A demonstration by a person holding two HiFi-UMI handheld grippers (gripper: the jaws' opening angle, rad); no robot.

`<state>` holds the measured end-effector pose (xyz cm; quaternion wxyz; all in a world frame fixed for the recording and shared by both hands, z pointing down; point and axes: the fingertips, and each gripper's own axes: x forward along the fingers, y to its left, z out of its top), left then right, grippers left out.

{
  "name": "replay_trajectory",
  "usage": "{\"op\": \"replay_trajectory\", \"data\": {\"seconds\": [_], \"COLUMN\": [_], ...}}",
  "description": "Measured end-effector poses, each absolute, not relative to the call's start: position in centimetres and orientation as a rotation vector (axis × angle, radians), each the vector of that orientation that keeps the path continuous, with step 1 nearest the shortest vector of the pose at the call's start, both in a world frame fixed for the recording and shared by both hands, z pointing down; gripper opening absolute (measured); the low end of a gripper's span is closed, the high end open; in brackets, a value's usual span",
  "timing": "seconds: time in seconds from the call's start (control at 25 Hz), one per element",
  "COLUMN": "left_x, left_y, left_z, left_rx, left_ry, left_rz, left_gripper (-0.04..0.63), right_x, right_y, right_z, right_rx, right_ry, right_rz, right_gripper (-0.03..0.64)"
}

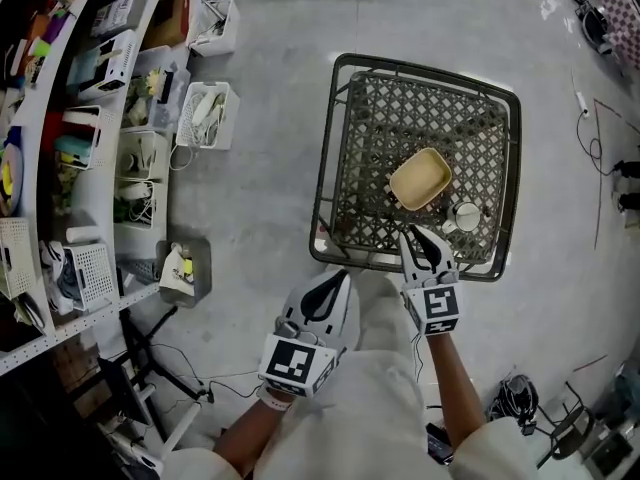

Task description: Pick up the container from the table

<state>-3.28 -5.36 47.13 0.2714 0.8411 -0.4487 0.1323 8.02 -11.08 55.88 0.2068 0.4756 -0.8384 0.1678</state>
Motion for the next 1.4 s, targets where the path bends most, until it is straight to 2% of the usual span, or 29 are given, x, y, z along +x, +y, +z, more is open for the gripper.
{"op": "replay_trajectory", "data": {"seconds": [0.52,1.4], "left_x": [-2.9,-2.6], "left_y": [-7.3,-9.1], "left_z": [50.5,55.5], "left_rx": [2.216,2.135], "left_ry": [-1.202,-1.181], "left_rz": [0.389,0.409], "left_gripper": [0.023,0.023], "right_x": [9.5,9.3], "right_y": [-13.4,-16.1], "right_z": [64.3,73.5], "right_rx": [1.316,1.176], "right_ry": [-2.222,-2.074], "right_rz": [0.575,0.54], "right_gripper": [0.091,0.095]}}
